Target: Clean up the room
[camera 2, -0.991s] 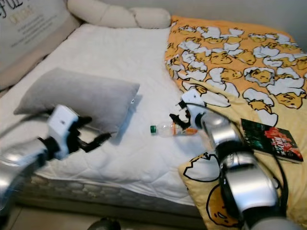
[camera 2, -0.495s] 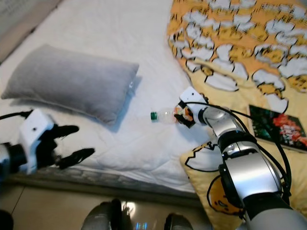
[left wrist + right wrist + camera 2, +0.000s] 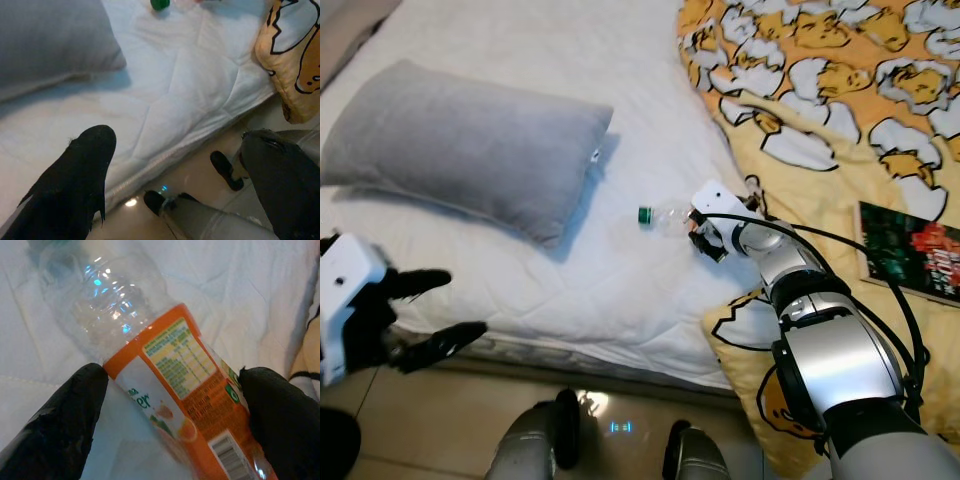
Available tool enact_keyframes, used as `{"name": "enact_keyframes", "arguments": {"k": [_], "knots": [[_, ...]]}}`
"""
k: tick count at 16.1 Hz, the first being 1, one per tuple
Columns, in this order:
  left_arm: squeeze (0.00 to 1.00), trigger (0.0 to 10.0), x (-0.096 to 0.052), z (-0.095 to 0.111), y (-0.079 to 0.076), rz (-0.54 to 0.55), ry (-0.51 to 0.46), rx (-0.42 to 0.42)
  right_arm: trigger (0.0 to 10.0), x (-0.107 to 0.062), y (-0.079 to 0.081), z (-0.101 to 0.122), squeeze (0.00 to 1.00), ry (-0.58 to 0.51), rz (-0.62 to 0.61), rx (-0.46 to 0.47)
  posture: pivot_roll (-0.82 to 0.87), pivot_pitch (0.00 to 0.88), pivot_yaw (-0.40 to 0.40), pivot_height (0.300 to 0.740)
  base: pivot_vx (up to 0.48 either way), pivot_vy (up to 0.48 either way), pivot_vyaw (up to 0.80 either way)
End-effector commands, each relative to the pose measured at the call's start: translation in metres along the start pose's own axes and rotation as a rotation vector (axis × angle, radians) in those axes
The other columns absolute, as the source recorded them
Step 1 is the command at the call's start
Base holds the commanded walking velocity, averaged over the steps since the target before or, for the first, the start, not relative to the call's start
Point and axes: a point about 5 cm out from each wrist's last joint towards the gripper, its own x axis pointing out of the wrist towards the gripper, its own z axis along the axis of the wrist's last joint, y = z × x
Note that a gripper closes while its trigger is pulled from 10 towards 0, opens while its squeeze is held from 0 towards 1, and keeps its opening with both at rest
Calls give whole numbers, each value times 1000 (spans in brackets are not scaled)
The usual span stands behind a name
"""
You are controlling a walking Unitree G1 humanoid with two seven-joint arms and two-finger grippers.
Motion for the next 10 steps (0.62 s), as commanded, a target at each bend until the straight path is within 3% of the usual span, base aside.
{"name": "enact_keyframes", "arguments": {"k": [1,6,7,8,9,10], "knots": [[0,10000,-6,2,-4,-3,12,20,10000,1,0,1,0,15,-6,-39,360,297,10,740,0,0,0],[0,10000,-12,0,-15,-44,23,7,10000,0,12,-12,0,106,139,-25,366,287,-9,740,0,0,0],[0,10000,-12,0,-17,-65,21,2,6941,0,12,-12,0,107,143,-16,364,286,-11,740,0,0,0],[0,10000,-12,0,-18,-82,22,-2,1294,0,11,-12,0,107,144,-18,362,284,-12,740,0,0,0],[0,10000,-12,0,-21,-116,29,-1,0,0,10,-11,0,106,147,-17,361,280,-14,740,0,0,0],[0,10000,-12,0,-24,-142,39,1,0,-1,8,-11,0,107,145,-20,360,277,-13,740,0,0,0]]}}
